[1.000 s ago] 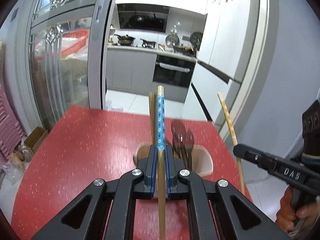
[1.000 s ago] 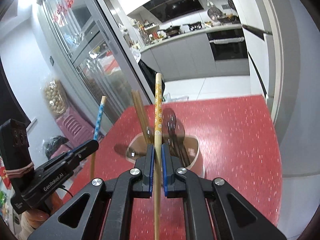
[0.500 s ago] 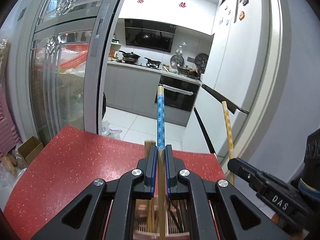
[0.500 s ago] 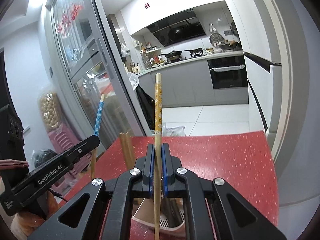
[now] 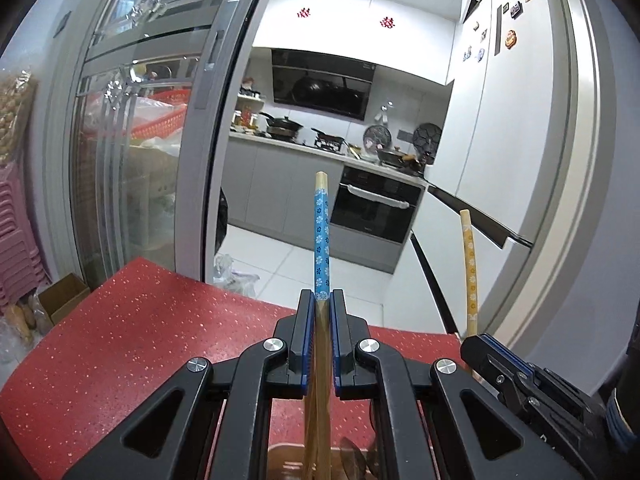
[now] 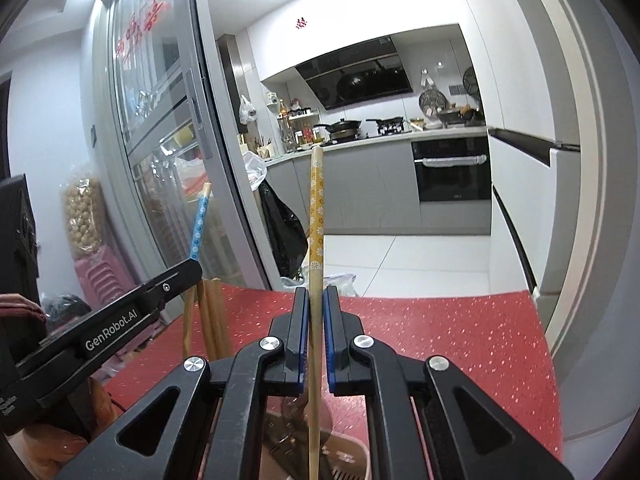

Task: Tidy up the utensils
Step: 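Lift both patterned chopsticks upright and carry them over the beige holder, then lower both chopsticks into the holder and open both tools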

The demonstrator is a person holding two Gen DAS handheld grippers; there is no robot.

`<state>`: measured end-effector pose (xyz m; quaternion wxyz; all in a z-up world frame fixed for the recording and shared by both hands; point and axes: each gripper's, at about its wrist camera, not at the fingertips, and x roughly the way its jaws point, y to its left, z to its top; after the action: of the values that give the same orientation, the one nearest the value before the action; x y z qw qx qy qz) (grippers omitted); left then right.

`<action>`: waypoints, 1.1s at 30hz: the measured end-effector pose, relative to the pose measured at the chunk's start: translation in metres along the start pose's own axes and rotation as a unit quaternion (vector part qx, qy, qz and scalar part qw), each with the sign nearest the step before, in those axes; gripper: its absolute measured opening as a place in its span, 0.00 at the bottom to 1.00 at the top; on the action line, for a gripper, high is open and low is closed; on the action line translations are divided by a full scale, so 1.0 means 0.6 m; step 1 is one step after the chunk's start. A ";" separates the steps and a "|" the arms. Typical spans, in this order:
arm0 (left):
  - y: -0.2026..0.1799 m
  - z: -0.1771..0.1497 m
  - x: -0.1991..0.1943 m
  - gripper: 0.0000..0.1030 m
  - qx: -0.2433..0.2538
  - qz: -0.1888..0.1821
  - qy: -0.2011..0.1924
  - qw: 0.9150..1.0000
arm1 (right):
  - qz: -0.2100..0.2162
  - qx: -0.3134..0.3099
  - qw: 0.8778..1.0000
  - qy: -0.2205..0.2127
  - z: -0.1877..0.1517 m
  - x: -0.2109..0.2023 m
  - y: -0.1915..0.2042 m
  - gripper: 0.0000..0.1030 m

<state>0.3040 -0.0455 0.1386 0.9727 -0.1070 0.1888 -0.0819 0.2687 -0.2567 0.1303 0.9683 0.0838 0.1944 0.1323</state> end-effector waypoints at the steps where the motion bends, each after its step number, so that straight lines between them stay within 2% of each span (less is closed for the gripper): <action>1: 0.000 -0.001 0.001 0.32 0.002 0.002 -0.006 1.000 | 0.000 -0.004 1.000 -0.002 -0.002 0.003 0.002 0.07; 5: -0.005 -0.015 -0.003 0.32 0.014 0.006 -0.028 1.000 | -0.006 -0.024 1.000 -0.012 -0.021 0.015 0.010 0.07; 10: -0.009 -0.037 -0.014 0.32 0.027 0.012 -0.034 0.999 | -0.019 -0.052 0.998 -0.017 -0.048 0.015 0.017 0.07; 21: -0.017 -0.090 -0.028 0.32 0.045 0.016 -0.003 0.999 | -0.026 -0.074 0.997 -0.007 -0.094 -0.011 0.015 0.07; 33: -0.015 -0.114 -0.029 0.32 0.078 0.047 0.050 0.995 | -0.010 -0.068 0.997 0.041 -0.110 -0.016 0.016 0.07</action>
<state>0.2608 -0.0627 0.0846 0.9702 -0.0177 0.2350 -0.0559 0.2315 -0.2429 0.0755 0.9643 0.0104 0.2251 0.1391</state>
